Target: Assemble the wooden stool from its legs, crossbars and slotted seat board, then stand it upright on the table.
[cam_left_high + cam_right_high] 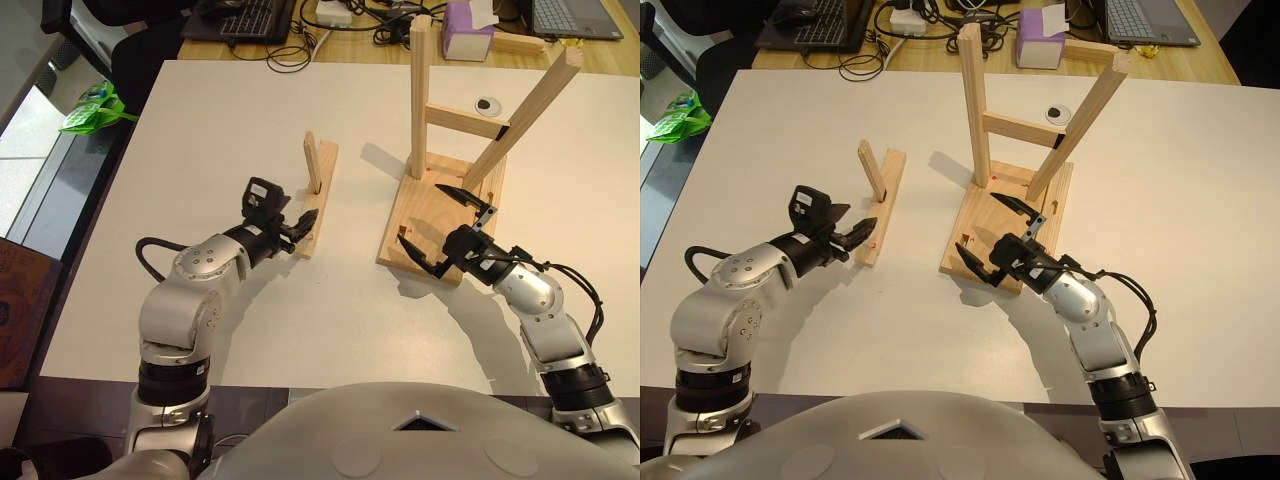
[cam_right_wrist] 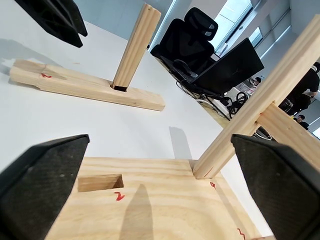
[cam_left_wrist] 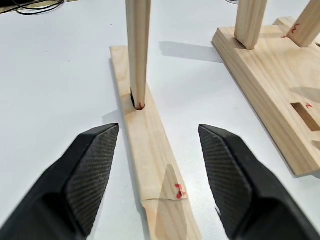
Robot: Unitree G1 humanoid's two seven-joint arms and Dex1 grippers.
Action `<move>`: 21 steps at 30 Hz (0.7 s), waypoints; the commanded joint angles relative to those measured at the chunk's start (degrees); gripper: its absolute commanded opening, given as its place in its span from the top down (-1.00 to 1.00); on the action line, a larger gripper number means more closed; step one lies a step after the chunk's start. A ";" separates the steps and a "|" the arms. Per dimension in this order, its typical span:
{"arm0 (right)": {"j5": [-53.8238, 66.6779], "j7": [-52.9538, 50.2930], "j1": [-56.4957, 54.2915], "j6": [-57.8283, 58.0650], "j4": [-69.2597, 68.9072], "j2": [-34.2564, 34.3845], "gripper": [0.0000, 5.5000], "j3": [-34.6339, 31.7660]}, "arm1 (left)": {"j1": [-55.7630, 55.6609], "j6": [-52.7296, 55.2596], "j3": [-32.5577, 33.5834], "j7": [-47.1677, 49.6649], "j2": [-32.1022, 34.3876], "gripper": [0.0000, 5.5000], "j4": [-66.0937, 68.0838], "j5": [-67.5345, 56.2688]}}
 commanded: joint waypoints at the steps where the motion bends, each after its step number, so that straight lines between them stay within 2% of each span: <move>1: -0.71 0.16 -0.68 0.14 0.33 0.06 -0.96 0.46 | -0.50 0.16 -3.28 0.15 0.06 -0.07 1.21 1.10; 5: -0.76 0.29 -1.27 -0.16 0.61 0.20 -0.96 1.08 | -0.59 -4.14 -8.31 1.68 1.07 -0.07 4.94 6.43; 12: -0.62 0.33 -1.45 -0.47 1.09 0.32 -0.96 1.35 | -0.68 -10.64 -10.76 4.31 0.34 -0.07 8.35 13.15; 17: -0.72 0.25 -1.82 -0.68 1.67 0.54 -0.96 1.46 | -4.64 -7.11 -3.21 6.39 -7.78 -0.07 10.94 7.21; 21: -0.91 0.00 -2.16 -0.85 2.01 0.80 -0.96 1.58 | -7.65 -7.53 -1.86 5.20 -6.57 -0.07 15.19 7.66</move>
